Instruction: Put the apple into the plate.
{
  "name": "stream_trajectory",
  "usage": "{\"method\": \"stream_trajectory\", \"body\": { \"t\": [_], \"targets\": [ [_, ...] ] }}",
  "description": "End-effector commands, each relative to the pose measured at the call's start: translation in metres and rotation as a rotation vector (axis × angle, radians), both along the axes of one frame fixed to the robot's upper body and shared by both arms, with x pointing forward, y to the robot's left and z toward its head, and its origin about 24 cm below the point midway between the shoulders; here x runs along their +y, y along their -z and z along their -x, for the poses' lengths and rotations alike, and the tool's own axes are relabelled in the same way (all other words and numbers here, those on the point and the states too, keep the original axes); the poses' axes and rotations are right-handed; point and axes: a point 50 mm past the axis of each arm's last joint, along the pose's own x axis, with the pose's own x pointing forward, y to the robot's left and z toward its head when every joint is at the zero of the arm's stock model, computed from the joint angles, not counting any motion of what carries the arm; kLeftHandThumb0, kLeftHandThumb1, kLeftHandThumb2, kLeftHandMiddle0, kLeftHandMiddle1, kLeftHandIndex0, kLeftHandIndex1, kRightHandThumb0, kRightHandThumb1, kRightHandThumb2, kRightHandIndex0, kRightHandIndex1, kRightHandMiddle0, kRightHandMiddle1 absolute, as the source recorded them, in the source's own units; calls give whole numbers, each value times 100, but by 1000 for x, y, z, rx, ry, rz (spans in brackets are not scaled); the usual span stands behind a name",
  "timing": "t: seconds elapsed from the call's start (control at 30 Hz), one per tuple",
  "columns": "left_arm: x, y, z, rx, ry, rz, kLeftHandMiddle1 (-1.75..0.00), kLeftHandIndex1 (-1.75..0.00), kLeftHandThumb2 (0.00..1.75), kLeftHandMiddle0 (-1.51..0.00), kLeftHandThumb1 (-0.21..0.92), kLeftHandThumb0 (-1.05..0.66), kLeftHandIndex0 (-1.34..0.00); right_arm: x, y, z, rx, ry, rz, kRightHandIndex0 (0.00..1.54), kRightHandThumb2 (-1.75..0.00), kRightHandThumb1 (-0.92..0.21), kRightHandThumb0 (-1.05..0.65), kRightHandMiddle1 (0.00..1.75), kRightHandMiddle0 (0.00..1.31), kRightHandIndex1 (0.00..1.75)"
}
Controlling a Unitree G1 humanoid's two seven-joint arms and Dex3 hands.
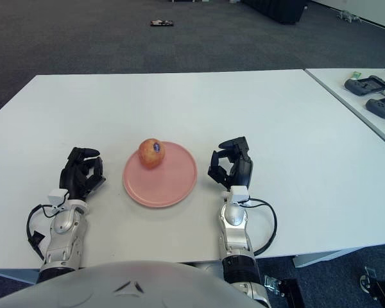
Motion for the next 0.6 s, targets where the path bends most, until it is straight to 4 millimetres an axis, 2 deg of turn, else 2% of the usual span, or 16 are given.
{"method": "stream_trajectory", "body": {
  "t": [0.0, 0.37, 0.57],
  "targets": [
    [-2, 16, 9, 101, -2, 38, -175, -175, 90, -82, 66, -39, -35, 0, 17, 9, 98, -1, 21, 67, -100, -57, -40, 175, 41, 149],
    [-3, 14, 10, 96, -11, 51, -175, -175, 87, -80, 68, -38, -34, 4, 24, 11, 251, -122, -16, 61, -97, -60, -40, 175, 39, 141],
    [-2, 14, 11, 98, -13, 65, -175, -175, 86, -78, 68, -38, -34, 5, 27, 12, 335, -179, -67, 61, -87, -67, -38, 175, 34, 136]
  ]
}}
